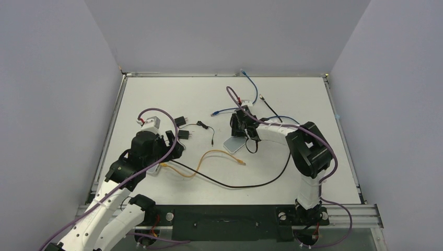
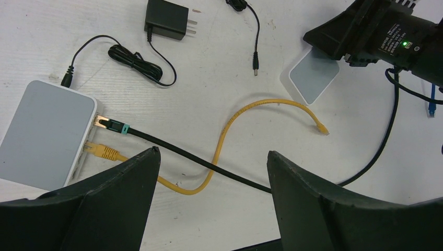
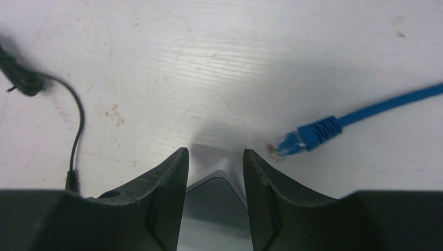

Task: Insert the plug into the switch port
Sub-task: Move the switch port to the center of the board, then move the connector to the center of the board.

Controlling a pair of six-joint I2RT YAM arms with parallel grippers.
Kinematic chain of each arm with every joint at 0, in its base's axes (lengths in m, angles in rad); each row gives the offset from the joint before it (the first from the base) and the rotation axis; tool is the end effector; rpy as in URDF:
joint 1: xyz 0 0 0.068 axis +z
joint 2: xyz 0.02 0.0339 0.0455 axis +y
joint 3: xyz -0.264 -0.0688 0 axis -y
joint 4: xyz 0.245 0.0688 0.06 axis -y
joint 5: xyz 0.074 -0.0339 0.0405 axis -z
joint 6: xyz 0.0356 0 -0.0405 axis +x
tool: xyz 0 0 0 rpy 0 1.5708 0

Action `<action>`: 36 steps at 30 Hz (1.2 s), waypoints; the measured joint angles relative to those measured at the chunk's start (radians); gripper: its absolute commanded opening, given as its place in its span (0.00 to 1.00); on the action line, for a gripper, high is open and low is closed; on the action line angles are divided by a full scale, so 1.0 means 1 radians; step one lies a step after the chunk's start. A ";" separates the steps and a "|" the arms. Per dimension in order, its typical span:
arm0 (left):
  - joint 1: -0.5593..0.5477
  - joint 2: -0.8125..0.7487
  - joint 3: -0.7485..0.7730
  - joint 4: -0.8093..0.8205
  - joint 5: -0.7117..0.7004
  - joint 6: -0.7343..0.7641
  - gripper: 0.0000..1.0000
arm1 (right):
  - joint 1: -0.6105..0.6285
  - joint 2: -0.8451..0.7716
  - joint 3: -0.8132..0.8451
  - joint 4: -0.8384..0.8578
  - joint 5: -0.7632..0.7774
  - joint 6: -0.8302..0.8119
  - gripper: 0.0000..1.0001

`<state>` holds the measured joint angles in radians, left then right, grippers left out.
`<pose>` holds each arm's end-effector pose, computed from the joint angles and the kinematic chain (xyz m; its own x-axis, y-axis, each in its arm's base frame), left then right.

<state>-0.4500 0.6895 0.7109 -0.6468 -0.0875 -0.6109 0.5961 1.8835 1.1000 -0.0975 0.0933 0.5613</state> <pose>0.1353 -0.0619 0.2826 -0.6438 -0.3236 -0.6934 0.0003 0.9061 -0.4231 0.3219 0.2144 0.1499 -0.8118 0.0897 -0.5770 -0.0919 0.9562 0.2779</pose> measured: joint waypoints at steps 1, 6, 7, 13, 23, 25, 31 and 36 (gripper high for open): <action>0.000 0.000 0.000 0.000 0.000 0.000 0.73 | 0.005 0.008 0.012 0.001 -0.024 -0.027 0.39; 0.000 -0.002 0.000 0.000 0.010 0.000 0.73 | 0.034 0.046 0.077 -0.023 -0.115 -0.180 0.45; 0.000 -0.002 0.000 0.000 0.013 0.000 0.73 | 0.041 0.050 0.087 -0.033 -0.121 -0.206 0.45; 0.000 -0.002 -0.001 0.001 0.034 0.007 0.73 | 0.072 0.039 0.125 -0.074 -0.118 -0.351 0.48; 0.000 -0.031 -0.011 0.015 0.094 0.025 0.73 | 0.111 -0.137 0.108 -0.109 -0.079 -0.390 0.41; 0.000 -0.038 -0.011 0.015 0.103 0.025 0.73 | 0.126 -0.153 0.072 -0.110 -0.077 -0.381 0.38; 0.000 -0.071 -0.011 0.015 0.116 0.023 0.73 | 0.191 -0.167 -0.073 -0.126 -0.053 -0.341 0.32; 0.000 -0.099 -0.011 0.013 0.122 0.016 0.72 | 0.254 -0.213 -0.130 -0.122 -0.021 -0.307 0.29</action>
<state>-0.4500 0.5907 0.6998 -0.6334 0.0349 -0.5949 0.8497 1.6707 0.9695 -0.2199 0.0719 0.2539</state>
